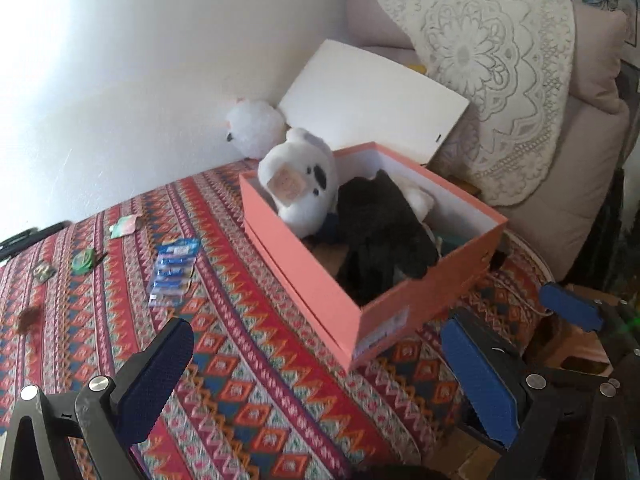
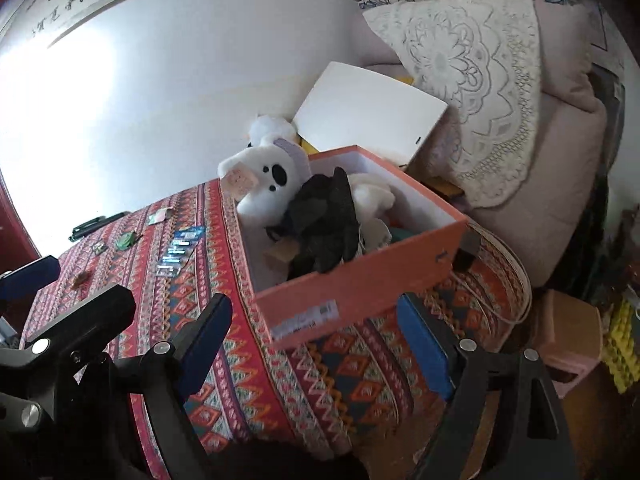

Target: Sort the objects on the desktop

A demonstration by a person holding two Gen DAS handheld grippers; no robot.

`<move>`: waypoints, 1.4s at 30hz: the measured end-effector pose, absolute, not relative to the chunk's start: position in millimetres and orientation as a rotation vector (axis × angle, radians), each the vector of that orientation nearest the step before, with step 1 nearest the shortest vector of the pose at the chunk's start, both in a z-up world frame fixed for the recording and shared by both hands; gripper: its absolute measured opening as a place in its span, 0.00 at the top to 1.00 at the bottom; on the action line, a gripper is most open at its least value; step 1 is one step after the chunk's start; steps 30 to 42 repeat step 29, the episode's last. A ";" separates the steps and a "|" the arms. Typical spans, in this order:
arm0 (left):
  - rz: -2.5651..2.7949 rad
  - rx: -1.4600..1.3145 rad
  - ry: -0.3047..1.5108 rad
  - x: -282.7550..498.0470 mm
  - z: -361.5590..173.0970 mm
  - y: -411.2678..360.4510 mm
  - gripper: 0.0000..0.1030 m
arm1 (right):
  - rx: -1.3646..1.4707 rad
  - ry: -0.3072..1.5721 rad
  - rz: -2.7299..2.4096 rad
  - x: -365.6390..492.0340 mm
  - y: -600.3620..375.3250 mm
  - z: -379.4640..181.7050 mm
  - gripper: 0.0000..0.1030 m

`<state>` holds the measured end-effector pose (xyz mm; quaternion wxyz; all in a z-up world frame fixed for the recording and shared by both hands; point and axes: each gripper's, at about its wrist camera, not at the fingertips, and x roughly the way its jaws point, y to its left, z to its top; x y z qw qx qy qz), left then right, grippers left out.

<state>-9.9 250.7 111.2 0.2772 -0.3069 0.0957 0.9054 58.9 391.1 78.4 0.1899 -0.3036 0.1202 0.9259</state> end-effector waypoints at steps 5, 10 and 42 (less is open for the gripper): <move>2.446 -0.800 0.288 20.4 112.3 235.9 0.01 | -0.865 0.302 2.570 83.4 369.0 78.9 0.15; 2.440 -0.786 0.279 39.2 115.6 223.9 0.01 | -0.868 0.311 2.547 100.2 360.9 79.3 0.15; 2.454 -0.722 0.223 54.8 124.6 215.6 0.01 | -0.838 0.273 2.538 120.1 344.3 95.0 0.14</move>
